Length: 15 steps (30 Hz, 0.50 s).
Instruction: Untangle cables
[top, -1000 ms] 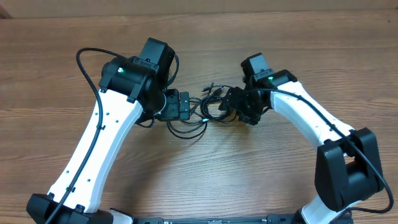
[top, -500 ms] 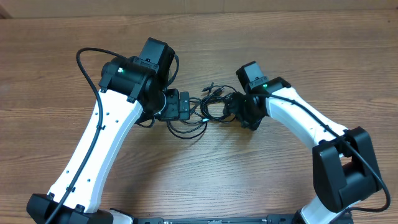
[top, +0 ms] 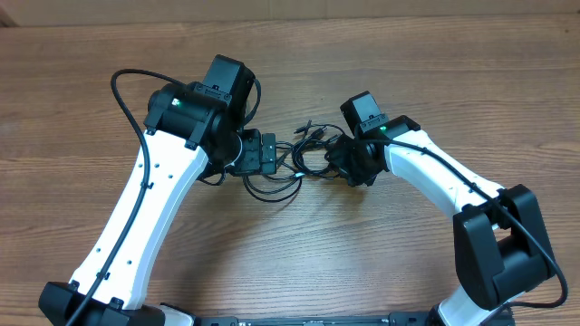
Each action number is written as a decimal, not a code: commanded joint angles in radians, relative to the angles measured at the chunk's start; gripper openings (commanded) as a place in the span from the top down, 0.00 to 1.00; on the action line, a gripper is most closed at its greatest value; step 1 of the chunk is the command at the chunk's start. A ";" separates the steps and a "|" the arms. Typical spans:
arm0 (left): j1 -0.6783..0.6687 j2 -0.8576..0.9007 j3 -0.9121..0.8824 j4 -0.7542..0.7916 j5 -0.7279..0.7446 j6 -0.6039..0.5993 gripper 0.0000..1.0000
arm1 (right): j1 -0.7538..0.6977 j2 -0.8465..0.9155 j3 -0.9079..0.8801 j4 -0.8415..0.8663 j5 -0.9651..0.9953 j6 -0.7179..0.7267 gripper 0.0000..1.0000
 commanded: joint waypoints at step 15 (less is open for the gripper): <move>-0.002 0.007 0.006 0.001 -0.011 0.008 0.01 | -0.027 -0.124 0.155 -0.078 -0.068 -0.148 0.96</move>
